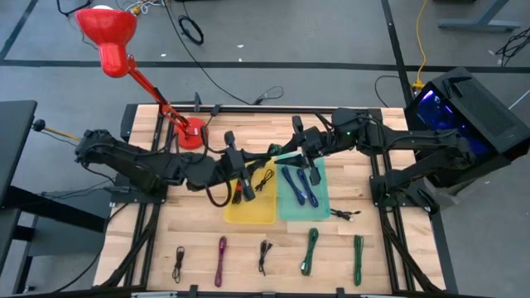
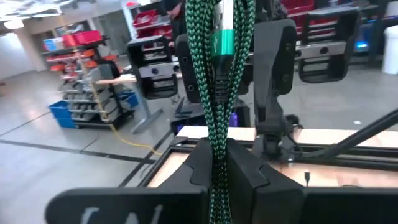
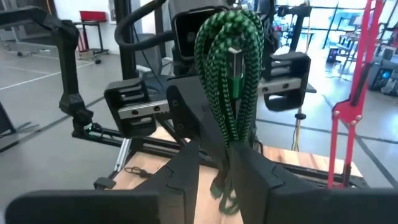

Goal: Pick & Place USB Port
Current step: Put the top green charger cable into the green bin

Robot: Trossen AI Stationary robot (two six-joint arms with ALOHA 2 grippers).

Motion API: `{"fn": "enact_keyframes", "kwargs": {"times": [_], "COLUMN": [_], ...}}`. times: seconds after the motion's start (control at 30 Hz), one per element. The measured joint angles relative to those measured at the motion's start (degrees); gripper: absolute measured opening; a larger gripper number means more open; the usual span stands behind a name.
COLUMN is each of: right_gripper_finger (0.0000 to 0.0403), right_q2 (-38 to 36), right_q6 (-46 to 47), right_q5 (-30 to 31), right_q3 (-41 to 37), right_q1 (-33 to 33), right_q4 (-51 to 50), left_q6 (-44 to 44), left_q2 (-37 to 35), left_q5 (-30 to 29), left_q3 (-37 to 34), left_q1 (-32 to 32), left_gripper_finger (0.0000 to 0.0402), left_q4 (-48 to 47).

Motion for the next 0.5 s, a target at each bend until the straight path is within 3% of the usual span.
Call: {"fn": "enact_keyframes", "kwargs": {"times": [0.2, 0.3, 0.5], "right_gripper_finger": [0.0094, 0.0094, 0.0094], "right_q2": [-0.07, -0.07, 0.00], "right_q6": [0.04, -0.14, 0.04], "right_q5": [0.30, 3.53, 4.45], "right_q3": [0.00, 0.00, 0.00], "right_q1": [0.12, 0.17, 0.28], "right_q4": [2.89, 3.11, 4.40], "left_q6": [-0.58, -0.25, 0.45], "left_q2": [-0.16, -0.16, -0.09], "left_q5": [3.63, 6.02, 6.15], "left_q3": [0.01, 0.01, 0.01], "left_q1": [2.03, 2.41, 2.42], "left_gripper_finger": [0.0024, 0.0024, 0.0024], "left_q4": [2.36, 3.95, 4.34]}}
